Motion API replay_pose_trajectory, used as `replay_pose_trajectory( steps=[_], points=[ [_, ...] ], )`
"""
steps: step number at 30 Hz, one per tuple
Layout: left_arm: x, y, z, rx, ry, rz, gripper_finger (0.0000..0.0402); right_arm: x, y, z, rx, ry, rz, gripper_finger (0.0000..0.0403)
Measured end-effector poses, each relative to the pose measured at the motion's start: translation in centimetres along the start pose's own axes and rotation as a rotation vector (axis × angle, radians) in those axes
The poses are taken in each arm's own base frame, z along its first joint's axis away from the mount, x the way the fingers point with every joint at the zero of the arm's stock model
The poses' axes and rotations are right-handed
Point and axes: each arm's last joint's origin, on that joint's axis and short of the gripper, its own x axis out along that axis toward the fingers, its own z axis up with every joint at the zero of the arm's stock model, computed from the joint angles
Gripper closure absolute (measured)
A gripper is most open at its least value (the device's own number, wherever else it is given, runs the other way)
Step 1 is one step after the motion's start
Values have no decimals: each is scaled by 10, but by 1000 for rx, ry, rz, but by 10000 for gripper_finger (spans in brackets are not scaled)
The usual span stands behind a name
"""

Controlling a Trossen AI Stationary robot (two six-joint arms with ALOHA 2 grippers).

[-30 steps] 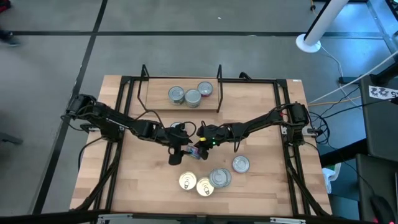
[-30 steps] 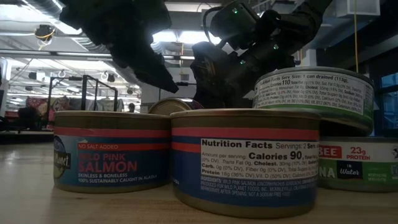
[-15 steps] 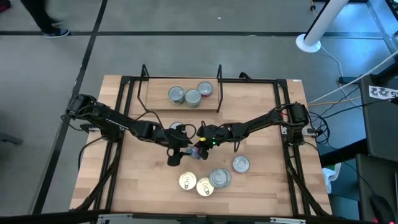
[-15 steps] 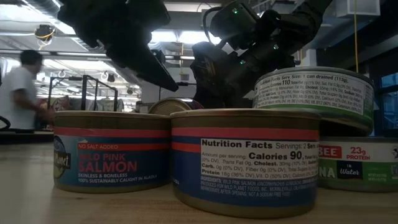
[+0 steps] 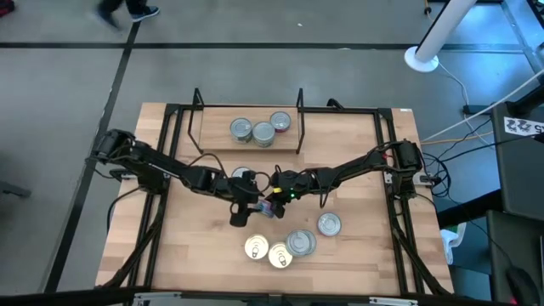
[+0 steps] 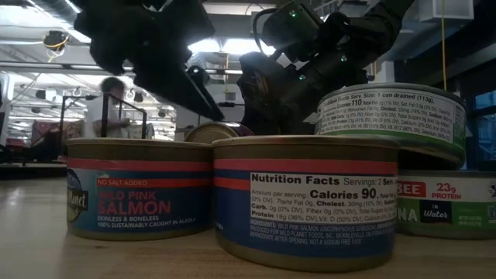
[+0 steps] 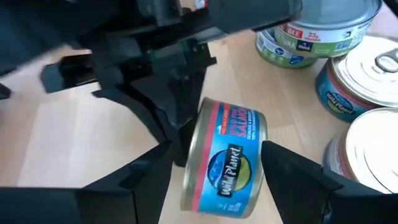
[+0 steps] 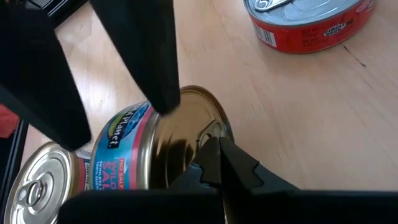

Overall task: Stack canned seafood by type on shelf
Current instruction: Put the blue tuna can on the shelf

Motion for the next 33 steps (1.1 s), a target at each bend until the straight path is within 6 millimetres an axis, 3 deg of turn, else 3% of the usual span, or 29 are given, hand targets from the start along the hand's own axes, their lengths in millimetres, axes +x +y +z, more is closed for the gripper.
replay_pose_trajectory(
  steps=[21,25,29,33],
  points=[
    [23,-1,-12,18,47,2,160,0,0,0,-1,0,1,402],
    [23,-1,-12,18,47,3,169,0,0,0,0,8,13,402],
    [19,-1,-9,23,34,2,208,-3,2,2,-2,11,23,402],
    [6,1,-1,39,-6,24,209,-15,8,9,-24,-4,31,402]
  ],
)
